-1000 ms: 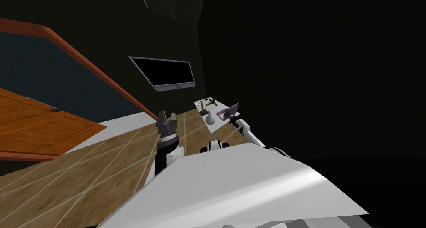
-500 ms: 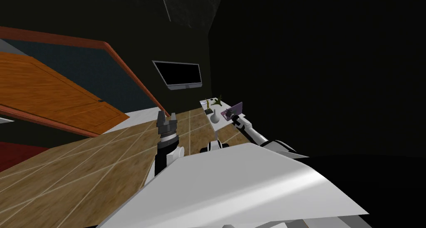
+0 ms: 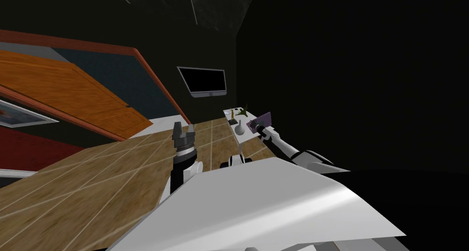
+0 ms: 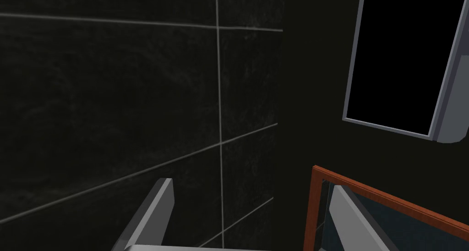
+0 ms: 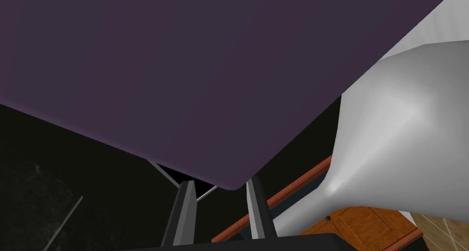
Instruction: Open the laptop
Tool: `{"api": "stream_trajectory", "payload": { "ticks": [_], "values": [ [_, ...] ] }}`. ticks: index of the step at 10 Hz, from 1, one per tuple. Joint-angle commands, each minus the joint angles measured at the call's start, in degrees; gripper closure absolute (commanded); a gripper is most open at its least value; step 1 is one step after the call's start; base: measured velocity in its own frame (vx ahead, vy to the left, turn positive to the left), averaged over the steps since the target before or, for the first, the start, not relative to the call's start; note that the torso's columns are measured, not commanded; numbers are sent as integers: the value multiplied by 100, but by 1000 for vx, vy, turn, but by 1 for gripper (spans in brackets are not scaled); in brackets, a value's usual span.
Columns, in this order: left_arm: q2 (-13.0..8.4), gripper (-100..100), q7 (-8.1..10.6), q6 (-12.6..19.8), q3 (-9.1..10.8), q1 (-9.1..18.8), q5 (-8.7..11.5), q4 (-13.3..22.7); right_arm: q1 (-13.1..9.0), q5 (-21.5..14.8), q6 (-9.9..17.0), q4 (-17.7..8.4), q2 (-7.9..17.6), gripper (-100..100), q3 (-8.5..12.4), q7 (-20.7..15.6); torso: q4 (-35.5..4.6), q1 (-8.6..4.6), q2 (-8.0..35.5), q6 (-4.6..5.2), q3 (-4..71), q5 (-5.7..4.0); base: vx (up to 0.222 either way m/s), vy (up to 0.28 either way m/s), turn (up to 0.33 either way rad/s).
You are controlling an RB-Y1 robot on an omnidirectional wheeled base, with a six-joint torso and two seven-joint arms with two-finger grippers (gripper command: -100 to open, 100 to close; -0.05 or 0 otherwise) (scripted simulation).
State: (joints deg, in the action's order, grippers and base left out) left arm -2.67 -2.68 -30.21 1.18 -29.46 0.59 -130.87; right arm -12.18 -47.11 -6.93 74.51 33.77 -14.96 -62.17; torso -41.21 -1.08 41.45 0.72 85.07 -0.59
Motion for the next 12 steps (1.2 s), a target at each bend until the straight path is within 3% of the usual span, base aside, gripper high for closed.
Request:
{"api": "stream_trajectory", "payload": {
  "ticks": [1,2,3,6,7,8,9,10,12],
  "values": [
    [0,0,0,0,0,0,0,0,174,3,67,-63,53,100,-62,25,-2,-10,-5,-5,4,-2,3,-3,-14],
    [-1,0,0,0,1,0,0,0,12,127,241,-274,325,100,-266,287,2,-4,-6,-18,4,-5,-55,16,292],
    [-1,0,0,1,0,2,0,1,12,127,269,-288,471,100,-381,404,7,26,-16,-67,9,-7,-63,20,218],
    [0,0,0,0,0,0,0,0,12,127,269,-288,542,100,-381,481,-2,29,-9,-39,5,-2,-3,6,-10],
    [0,0,0,0,0,0,0,0,-150,252,472,-479,829,100,-587,771,6,21,-14,-42,8,-9,-43,31,288],
    [0,0,0,0,0,1,0,1,-150,252,472,-514,959,100,-670,851,3,39,-19,-81,12,-10,-53,29,218],
    [0,0,0,0,0,0,0,0,-150,252,472,-514,1031,100,-700,937,-5,48,-9,-59,7,-1,-17,17,5],
    [0,0,0,0,1,-1,0,0,-312,376,675,-686,1345,100,-946,1176,-13,44,2,-44,0,2,-38,36,249],
    [0,0,0,0,0,0,0,0,-312,376,675,-739,1520,100,-1020,1393,-18,49,10,-61,-4,-2,-24,32,121]
  ]
}}
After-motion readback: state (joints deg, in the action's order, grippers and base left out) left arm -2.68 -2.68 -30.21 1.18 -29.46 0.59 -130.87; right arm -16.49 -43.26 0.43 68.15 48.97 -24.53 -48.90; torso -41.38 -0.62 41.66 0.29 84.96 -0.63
